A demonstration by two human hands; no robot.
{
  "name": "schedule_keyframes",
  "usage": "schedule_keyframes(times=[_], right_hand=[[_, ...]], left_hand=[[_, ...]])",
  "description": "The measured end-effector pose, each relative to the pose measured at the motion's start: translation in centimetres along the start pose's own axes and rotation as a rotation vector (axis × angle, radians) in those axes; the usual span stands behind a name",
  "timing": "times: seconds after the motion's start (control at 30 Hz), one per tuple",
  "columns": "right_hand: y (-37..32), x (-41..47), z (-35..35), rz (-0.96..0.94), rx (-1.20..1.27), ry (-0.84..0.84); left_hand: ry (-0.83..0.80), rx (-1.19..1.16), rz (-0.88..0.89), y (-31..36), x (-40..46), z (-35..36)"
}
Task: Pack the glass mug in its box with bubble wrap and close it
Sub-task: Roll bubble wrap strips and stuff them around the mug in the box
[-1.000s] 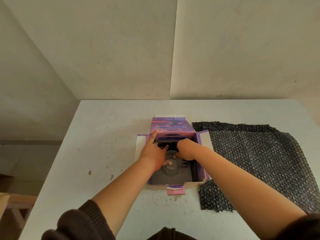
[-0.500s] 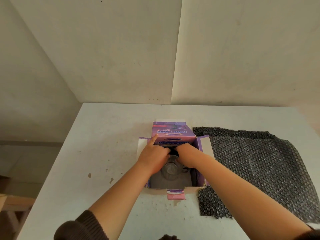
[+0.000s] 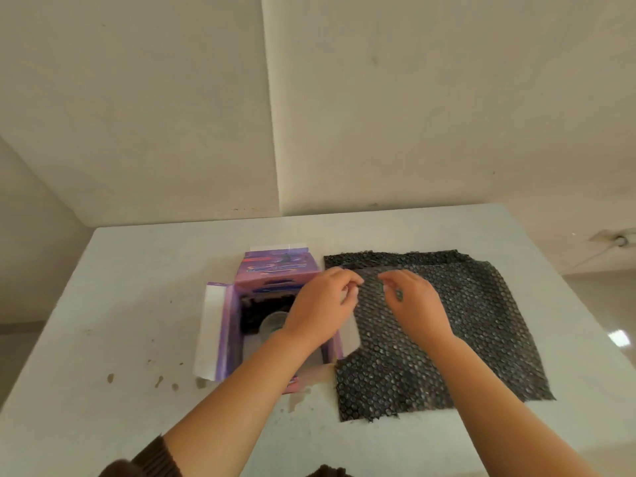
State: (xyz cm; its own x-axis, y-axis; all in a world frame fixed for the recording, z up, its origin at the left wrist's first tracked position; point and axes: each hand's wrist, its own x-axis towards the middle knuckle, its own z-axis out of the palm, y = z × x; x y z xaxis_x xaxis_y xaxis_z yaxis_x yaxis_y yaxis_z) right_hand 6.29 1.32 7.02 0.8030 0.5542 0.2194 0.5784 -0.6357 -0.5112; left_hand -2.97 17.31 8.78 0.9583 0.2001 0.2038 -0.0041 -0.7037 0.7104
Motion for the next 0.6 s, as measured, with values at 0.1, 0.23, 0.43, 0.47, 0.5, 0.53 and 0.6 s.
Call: schedule_keyframes(times=[0.1, 0.23, 0.43, 0.47, 0.5, 0.53, 0.6], right_hand=[[6.1, -2.9, -1.9, 0.131, -0.065, -0.069], [13.9, -7.5, -3.3, 0.215, -0.15, -0.229], [21.1, -12.0, -4.2, -0.025, -0.233, -0.557], [21.9, -12.4, -4.1, -0.062, -0.241, -0.603], [22.5, -12.7, -4.0, -0.091, -0.241, -0.632], [23.1, -13.0, -4.0, -0.118, -0.229, -0.649], [23.4, -13.3, -3.8, -0.15, -0.205, -0.648]], left_hand=[[-0.099, -0.046, 0.105, 4.7, -0.1, 5.7], [-0.271, -0.001, 0.135, 7.5, -1.6, 14.2], [-0.552, 0.317, -0.002, 5.5, -4.7, 22.5], [-0.55, 0.344, -0.013, 5.2, -5.2, 23.2], [-0.522, 0.355, -0.017, 5.0, -5.7, 23.7], [-0.489, 0.357, -0.03, 5.0, -6.1, 24.2], [-0.443, 0.342, -0.059, 4.8, -6.6, 24.5]])
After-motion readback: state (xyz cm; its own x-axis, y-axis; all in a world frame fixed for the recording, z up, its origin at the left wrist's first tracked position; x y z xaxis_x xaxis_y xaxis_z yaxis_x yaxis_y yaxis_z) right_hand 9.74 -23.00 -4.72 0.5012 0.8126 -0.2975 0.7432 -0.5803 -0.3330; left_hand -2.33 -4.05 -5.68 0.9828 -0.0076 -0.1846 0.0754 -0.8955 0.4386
